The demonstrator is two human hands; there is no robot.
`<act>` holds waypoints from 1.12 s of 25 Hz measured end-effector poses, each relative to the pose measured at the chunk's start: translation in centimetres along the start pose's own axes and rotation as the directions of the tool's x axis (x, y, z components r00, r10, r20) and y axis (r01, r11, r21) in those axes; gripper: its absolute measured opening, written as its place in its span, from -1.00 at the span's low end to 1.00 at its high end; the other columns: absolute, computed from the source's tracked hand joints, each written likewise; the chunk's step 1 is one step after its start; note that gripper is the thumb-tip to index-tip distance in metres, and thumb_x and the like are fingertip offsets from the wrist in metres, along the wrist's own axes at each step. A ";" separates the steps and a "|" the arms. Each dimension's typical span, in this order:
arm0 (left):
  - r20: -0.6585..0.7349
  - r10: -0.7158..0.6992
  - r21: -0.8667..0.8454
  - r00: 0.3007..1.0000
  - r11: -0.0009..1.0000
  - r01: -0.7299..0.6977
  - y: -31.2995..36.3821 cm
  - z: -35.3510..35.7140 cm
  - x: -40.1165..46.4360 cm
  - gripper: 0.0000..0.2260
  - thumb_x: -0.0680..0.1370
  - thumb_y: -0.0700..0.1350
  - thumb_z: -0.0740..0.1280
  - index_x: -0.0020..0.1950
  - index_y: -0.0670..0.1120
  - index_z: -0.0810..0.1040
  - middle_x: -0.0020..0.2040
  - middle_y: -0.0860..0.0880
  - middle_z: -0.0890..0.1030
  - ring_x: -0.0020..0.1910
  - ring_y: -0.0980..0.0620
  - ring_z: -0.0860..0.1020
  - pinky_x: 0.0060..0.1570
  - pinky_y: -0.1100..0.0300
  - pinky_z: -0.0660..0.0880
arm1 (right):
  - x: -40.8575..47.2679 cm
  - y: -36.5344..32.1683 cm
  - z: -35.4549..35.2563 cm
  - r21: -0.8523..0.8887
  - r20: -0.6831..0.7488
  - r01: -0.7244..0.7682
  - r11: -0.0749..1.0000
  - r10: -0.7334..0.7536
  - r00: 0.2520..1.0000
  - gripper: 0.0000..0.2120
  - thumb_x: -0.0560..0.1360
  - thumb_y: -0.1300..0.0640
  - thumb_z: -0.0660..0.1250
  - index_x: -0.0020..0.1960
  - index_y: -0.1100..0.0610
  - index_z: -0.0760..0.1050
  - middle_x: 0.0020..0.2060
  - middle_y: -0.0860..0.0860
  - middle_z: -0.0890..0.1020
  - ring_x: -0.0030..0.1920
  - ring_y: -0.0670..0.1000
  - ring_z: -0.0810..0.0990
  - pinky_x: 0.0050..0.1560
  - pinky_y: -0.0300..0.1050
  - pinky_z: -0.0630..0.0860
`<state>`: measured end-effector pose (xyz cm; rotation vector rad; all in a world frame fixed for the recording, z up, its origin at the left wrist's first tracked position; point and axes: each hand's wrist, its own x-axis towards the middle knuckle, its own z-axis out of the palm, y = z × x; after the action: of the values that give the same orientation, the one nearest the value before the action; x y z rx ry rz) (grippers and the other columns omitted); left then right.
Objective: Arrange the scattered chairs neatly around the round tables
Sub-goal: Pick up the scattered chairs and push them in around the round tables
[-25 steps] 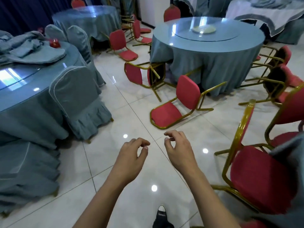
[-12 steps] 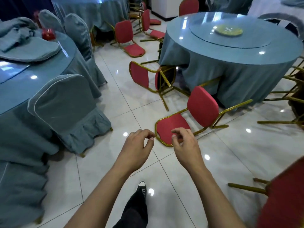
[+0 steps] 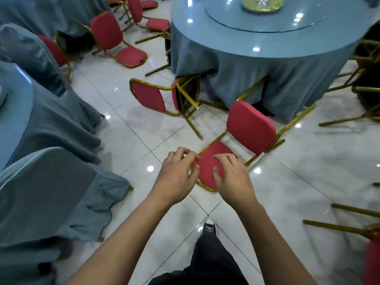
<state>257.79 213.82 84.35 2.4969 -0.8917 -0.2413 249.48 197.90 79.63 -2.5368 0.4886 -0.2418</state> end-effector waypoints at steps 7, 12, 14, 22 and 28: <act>0.177 0.072 0.159 0.982 0.982 -0.100 -4.6 2.0 16.3 -0.69 0.63 -0.01 0.22 0.38 0.08 0.43 0.31 0.06 0.43 0.23 -0.03 0.43 0.30 0.02 0.34 | 14.2 4.6 3.9 0.056 -0.033 -0.249 0.967 0.251 0.967 -0.70 0.56 0.12 0.30 0.29 0.09 0.51 0.21 0.05 0.55 0.18 0.14 0.49 0.22 0.14 0.44; 0.234 0.116 0.231 0.965 0.958 -0.172 -8.8 2.9 25.6 -0.68 0.62 -0.02 0.22 0.38 0.05 0.45 0.33 0.01 0.45 0.26 -0.07 0.43 0.28 0.01 0.34 | 21.2 6.8 6.3 0.017 -0.030 -0.371 0.928 0.371 0.928 -0.67 0.56 0.10 0.29 0.31 0.08 0.50 0.21 0.07 0.54 0.19 0.16 0.49 0.20 0.15 0.45; 0.278 0.133 0.223 0.951 0.954 -0.198 -10.5 4.1 28.4 -0.69 0.62 -0.03 0.23 0.36 0.02 0.47 0.31 -0.01 0.46 0.24 -0.09 0.45 0.24 0.01 0.36 | 22.6 8.0 7.6 0.023 -0.044 -0.449 0.893 0.449 0.892 -0.68 0.56 0.10 0.29 0.31 0.07 0.50 0.21 0.06 0.54 0.17 0.16 0.51 0.19 0.13 0.45; 0.503 0.233 0.129 0.832 0.932 -0.338 -21.5 16.2 38.0 -0.66 0.59 -0.09 0.25 0.36 -0.03 0.47 0.28 -0.05 0.48 0.14 -0.11 0.49 0.16 0.00 0.41 | 26.0 14.0 21.5 0.119 -0.051 -0.742 0.660 0.750 0.659 -0.67 0.58 0.14 0.28 0.34 0.09 0.48 0.21 0.09 0.53 0.18 0.15 0.51 0.22 0.13 0.44; 0.648 0.173 0.168 0.742 0.917 -0.360 -36.7 38.5 42.4 -0.52 0.61 -0.04 0.23 0.54 0.05 0.25 0.42 -0.07 0.38 0.30 -0.12 0.45 0.29 -0.05 0.41 | 25.4 25.6 45.0 0.178 0.062 -0.863 0.473 0.870 0.490 -0.38 0.54 0.13 0.34 0.55 -0.04 0.23 0.30 0.12 0.42 0.16 0.19 0.50 0.18 0.19 0.52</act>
<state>298.64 197.23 32.53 2.5164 -1.6467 -0.9460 277.26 189.22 29.84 -1.7768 1.6168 0.0644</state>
